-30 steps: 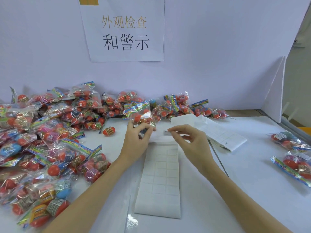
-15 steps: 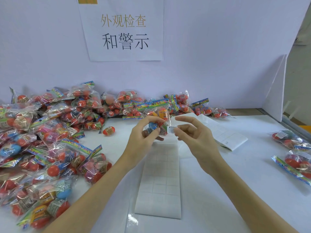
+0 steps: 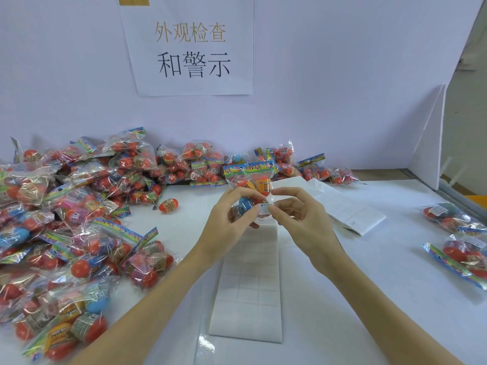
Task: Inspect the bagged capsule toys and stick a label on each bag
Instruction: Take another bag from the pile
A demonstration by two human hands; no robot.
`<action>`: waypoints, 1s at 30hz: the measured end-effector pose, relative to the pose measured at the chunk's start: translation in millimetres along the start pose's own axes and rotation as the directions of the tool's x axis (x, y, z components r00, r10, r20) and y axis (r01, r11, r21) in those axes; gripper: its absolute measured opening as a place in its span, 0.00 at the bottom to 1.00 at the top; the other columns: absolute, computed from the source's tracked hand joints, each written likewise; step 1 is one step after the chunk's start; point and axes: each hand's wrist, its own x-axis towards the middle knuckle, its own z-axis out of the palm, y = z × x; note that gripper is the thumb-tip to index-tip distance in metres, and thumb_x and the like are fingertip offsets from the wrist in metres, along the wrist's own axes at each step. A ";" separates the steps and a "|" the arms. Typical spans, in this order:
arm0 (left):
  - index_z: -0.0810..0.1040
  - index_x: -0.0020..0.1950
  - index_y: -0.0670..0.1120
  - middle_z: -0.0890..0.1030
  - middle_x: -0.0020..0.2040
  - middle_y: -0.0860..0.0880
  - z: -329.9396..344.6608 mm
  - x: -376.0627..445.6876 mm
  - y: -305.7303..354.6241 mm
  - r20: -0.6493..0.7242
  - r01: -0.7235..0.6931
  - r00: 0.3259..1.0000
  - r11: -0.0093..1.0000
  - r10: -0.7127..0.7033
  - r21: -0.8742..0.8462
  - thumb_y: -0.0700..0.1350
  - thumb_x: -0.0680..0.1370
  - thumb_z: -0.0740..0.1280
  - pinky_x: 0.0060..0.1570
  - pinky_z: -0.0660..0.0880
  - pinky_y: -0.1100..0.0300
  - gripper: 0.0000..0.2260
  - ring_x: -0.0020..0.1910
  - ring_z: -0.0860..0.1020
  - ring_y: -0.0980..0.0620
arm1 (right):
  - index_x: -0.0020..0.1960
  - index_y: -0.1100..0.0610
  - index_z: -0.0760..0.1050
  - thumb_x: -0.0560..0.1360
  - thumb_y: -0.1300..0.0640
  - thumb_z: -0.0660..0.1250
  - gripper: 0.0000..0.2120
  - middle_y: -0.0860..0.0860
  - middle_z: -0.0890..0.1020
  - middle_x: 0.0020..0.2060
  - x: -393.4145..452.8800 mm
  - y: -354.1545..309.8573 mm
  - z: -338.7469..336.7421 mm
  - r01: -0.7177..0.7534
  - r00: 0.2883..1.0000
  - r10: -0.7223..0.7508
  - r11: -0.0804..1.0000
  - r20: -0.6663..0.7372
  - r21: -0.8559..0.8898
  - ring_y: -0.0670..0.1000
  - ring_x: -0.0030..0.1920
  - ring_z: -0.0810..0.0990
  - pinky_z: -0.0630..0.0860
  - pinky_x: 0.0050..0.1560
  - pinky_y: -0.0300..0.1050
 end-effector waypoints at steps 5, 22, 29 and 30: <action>0.82 0.56 0.47 0.80 0.56 0.47 3.6 0.8 0.6 -0.032 -0.028 0.999 0.997 0.030 0.066 0.41 0.79 0.74 0.42 0.84 0.56 0.06 0.53 0.83 0.43 | 0.60 0.49 0.80 0.78 0.61 0.74 0.13 0.45 0.87 0.41 -0.1 1.1 0.1 0.012 1.000 -0.012 1.000 0.020 -0.008 0.44 0.44 0.86 0.79 0.47 0.34; 0.63 0.73 0.62 0.84 0.60 0.47 8.6 -2.6 5.1 -0.045 0.042 0.998 0.977 -0.053 -0.207 0.37 0.76 0.77 0.45 0.84 0.48 0.35 0.54 0.85 0.39 | 0.53 0.55 0.82 0.80 0.48 0.71 0.10 0.47 0.86 0.40 -1.1 4.6 3.9 -0.104 0.992 0.111 0.989 0.058 -0.108 0.47 0.40 0.85 0.81 0.39 0.39; 0.61 0.79 0.62 0.81 0.68 0.46 1.8 0.3 7.1 0.070 0.180 0.984 0.897 -0.166 -0.405 0.39 0.74 0.76 0.50 0.83 0.51 0.40 0.58 0.84 0.40 | 0.51 0.62 0.81 0.72 0.46 0.75 0.19 0.55 0.84 0.45 -2.8 -2.3 -1.9 -0.174 0.975 0.145 0.970 0.167 0.170 0.52 0.42 0.82 0.80 0.46 0.41; 0.59 0.80 0.61 0.80 0.69 0.45 2.1 0.5 7.1 0.065 0.185 0.983 0.889 -0.174 -0.418 0.38 0.74 0.76 0.53 0.82 0.49 0.41 0.60 0.83 0.38 | 0.50 0.61 0.81 0.73 0.48 0.75 0.16 0.56 0.82 0.46 -2.6 -2.4 -2.3 -0.199 0.968 0.156 0.953 0.196 0.226 0.52 0.43 0.81 0.79 0.47 0.42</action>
